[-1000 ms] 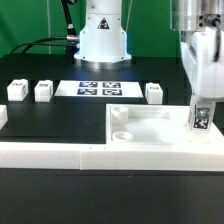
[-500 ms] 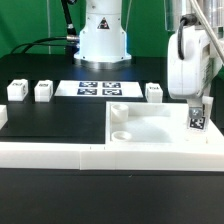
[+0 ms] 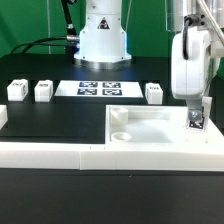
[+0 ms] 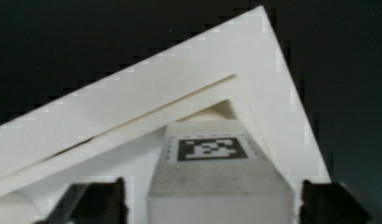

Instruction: Assemble square table

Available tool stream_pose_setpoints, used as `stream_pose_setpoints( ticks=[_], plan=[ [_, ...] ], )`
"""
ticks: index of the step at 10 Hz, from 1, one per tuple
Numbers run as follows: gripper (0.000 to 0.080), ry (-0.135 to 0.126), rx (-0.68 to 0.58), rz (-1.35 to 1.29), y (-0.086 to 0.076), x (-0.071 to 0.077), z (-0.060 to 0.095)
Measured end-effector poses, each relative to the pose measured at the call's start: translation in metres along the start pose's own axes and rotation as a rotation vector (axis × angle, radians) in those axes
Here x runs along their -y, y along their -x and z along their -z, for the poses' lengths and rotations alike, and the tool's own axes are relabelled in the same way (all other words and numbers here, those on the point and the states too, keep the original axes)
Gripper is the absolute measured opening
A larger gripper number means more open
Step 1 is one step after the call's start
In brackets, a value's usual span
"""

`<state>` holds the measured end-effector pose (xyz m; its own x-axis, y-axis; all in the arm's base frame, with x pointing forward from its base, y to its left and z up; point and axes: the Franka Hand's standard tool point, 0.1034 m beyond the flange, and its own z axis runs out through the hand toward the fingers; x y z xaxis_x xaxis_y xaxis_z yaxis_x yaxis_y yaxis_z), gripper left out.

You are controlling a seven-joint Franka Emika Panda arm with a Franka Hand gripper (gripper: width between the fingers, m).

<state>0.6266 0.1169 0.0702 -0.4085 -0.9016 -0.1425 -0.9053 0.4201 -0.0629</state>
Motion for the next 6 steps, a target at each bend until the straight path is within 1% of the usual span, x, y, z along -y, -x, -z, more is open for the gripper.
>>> stream_pose_setpoints(
  ticks=[1, 2, 3, 6],
  plan=[
    [0.0541, 0.0, 0.0, 0.001, 0.0, 0.0, -0.0001],
    [0.0627, 0.0, 0.0, 0.003, -0.0001, -0.0001, -0.0002],
    [0.0643, 0.0, 0.0, 0.004, -0.0001, -0.0001, -0.0003],
    [0.0649, 0.0, -0.001, 0.006, -0.0001, -0.0002, -0.0004]
  ],
)
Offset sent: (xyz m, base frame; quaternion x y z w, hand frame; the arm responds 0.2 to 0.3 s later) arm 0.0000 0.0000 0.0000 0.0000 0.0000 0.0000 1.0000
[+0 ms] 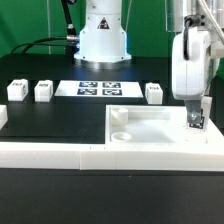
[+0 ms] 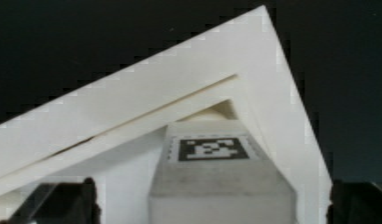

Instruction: Assemble square table

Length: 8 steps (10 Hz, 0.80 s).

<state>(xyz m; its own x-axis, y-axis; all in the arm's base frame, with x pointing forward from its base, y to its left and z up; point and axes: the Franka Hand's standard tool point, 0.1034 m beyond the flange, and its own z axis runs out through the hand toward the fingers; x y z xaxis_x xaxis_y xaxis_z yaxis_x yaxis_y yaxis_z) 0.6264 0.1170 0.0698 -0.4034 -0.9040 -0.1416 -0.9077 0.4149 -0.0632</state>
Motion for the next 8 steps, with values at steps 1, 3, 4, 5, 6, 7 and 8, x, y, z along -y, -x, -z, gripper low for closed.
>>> stream_pose_setpoints(
  ticks=[1, 3, 4, 5, 6, 7, 8],
  plan=[
    [0.0649, 0.0, 0.0, 0.0, 0.0, 0.0, 0.0],
    [0.0649, 0.0, 0.0, 0.001, 0.0, 0.0, 0.0],
    [0.0649, -0.004, 0.002, 0.032, 0.001, 0.001, 0.002],
    [0.0649, -0.016, 0.023, 0.145, 0.002, 0.0, 0.015],
    [0.0649, -0.022, 0.041, 0.21, 0.004, -0.003, 0.034],
    [0.0649, -0.026, 0.054, 0.373, 0.007, -0.005, 0.05],
    [0.0649, -0.015, 0.061, 0.501, 0.009, -0.008, 0.054]
  ],
)
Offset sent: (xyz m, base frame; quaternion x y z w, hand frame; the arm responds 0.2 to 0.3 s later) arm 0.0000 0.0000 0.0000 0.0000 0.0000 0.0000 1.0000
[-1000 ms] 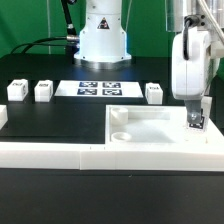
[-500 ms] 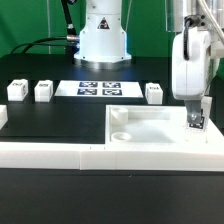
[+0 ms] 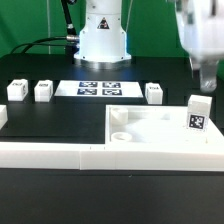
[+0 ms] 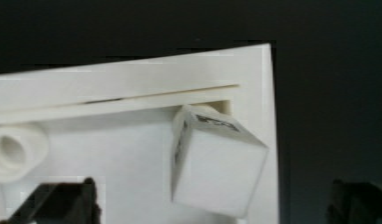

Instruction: Assemble square table

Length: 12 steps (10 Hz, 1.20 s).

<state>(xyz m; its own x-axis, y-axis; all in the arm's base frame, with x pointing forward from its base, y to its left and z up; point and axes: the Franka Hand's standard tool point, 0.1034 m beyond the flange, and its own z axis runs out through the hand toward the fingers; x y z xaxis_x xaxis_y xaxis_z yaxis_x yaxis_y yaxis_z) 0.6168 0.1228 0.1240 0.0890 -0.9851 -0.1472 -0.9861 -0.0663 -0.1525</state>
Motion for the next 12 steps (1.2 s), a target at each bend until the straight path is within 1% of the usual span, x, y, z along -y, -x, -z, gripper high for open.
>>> stream_pose_setpoints(
  ticks=[2, 4, 5, 6, 7, 8, 9, 10, 12],
  plan=[
    [0.0649, 0.004, -0.004, 0.113, -0.002, -0.001, -0.004],
    [0.0649, 0.005, -0.005, 0.256, -0.003, -0.002, -0.004],
    [0.0649, 0.002, -0.01, 0.306, 0.003, -0.006, -0.007],
    [0.0649, 0.016, -0.016, 0.383, 0.019, -0.022, -0.015],
    [0.0649, 0.054, -0.03, 0.499, 0.024, -0.036, -0.026],
    [0.0649, 0.076, -0.046, 0.568, 0.025, -0.041, -0.032],
    [0.0649, 0.072, -0.047, 0.621, 0.022, -0.038, -0.03],
    [0.0649, 0.075, -0.045, 0.719, 0.021, -0.038, -0.03],
    [0.0649, 0.078, -0.041, 0.832, 0.02, -0.039, -0.03]
  ],
)
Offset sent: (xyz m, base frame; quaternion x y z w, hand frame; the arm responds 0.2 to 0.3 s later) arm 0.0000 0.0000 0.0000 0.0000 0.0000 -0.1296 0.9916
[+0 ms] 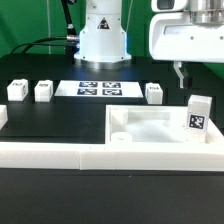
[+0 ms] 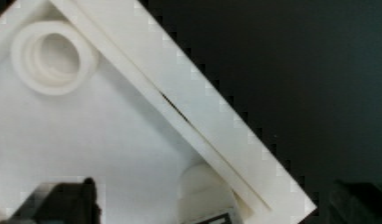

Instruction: Assemble square table

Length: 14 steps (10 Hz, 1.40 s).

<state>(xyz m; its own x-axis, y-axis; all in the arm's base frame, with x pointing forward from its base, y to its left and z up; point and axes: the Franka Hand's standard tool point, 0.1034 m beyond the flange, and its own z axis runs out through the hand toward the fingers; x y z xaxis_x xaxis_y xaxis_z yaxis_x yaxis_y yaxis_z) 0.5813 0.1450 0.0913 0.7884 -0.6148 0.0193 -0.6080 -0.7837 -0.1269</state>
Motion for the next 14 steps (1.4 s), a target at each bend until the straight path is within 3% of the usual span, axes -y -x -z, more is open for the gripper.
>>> stream_pose_setpoints(
  ticks=[1, 2, 3, 4, 9, 10, 11, 12, 13, 14],
  plan=[
    [0.0649, -0.002, 0.001, 0.112, 0.0, -0.004, -0.001],
    [0.0649, 0.003, 0.031, 0.233, 0.007, -0.024, -0.008],
    [0.0649, 0.031, 0.079, 0.303, 0.014, -0.041, -0.016],
    [0.0649, 0.044, 0.085, 0.374, 0.016, -0.045, -0.019],
    [0.0649, 0.054, 0.079, 0.599, 0.01, -0.048, -0.018],
    [0.0649, 0.058, 0.124, 0.599, 0.018, -0.056, -0.02],
    [0.0649, 0.076, 0.257, 0.584, 0.039, -0.079, -0.02],
    [0.0649, 0.108, 0.268, 0.605, 0.048, -0.091, -0.021],
    [0.0649, 0.141, 0.296, 0.622, 0.063, -0.094, -0.023],
    [0.0649, 0.165, 0.389, 0.607, 0.062, -0.096, -0.021]
  ],
)
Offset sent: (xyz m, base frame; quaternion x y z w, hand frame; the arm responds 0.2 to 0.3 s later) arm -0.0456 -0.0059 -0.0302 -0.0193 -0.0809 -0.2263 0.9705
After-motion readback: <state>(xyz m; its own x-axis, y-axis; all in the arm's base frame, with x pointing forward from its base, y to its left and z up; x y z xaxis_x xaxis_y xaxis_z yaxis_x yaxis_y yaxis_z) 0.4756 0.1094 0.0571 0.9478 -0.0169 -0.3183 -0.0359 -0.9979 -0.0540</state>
